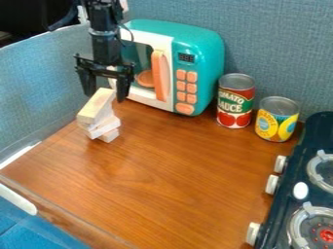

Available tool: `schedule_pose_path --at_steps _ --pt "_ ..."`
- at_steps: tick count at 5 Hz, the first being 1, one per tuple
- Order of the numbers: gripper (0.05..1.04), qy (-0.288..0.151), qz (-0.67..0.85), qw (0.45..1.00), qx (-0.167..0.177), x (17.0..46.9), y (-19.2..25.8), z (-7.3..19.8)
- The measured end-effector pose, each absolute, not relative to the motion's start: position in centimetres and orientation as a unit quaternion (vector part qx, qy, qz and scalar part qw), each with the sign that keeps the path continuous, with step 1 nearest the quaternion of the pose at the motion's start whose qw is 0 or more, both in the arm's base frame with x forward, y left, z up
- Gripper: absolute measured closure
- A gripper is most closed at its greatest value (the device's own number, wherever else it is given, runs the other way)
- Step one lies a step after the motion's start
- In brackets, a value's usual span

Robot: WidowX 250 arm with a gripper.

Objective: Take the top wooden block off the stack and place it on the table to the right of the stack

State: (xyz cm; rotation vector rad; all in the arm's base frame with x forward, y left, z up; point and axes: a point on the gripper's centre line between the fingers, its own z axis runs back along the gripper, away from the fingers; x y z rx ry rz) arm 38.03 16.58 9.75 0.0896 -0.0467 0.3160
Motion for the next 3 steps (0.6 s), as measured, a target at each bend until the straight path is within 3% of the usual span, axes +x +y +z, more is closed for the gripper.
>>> schedule_pose_path --at_steps 3 --pt "0.083 0.018 0.190 0.981 0.018 38.4 18.3 8.8"
